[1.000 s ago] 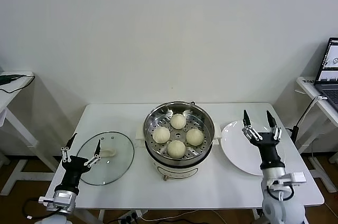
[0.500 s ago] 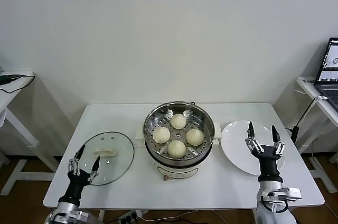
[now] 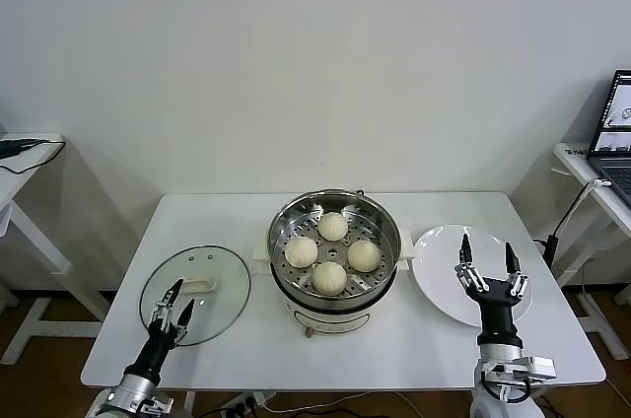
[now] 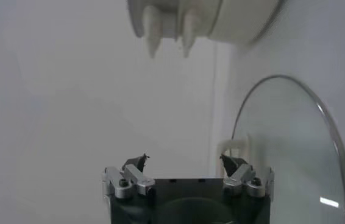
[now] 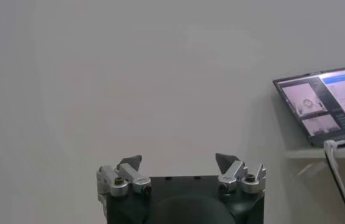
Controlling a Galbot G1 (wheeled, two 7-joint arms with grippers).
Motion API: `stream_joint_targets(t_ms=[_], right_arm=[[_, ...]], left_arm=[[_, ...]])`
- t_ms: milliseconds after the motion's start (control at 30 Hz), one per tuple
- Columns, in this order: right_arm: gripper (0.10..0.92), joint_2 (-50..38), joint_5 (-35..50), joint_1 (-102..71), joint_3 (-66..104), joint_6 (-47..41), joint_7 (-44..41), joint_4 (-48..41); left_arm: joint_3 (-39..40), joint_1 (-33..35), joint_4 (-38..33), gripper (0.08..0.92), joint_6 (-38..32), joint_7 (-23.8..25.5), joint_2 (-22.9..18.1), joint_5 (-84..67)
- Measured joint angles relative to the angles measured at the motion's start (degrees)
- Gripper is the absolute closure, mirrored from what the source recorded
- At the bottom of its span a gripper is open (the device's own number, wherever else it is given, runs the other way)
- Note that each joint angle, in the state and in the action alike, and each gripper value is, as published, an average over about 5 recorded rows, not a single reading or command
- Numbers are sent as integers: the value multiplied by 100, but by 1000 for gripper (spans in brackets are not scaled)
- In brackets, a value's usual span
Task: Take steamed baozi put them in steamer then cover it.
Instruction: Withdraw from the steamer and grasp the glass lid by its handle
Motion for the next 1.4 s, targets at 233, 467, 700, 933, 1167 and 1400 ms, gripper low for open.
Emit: stream_joint_targets(t_ms=[233,467,700,933,1167,1400], right_arm=[[203,30,-47,-27,-44,50,10,-24],[203,41,-74,-38,-56,107,16,-54],[203,44,-108,-46,-51,159,18,-107],[203,58,-140,-32,-54,179,18,-143],[203,64,-169,-17,-45,213,18,-192],[203,69,-196,-14,-46,242,18,-241]], left_arm=[[-4,-262,272,177,91,-107,-11,331],[0,-550,517,177,198,-141,-30,563],[33,-831,749,177,303,-157,-73,706],[50,-1096,959,177,391,-161,-104,817],[78,-1334,1174,177,477,-165,-125,890],[102,-1511,1378,178,546,-183,-157,920]])
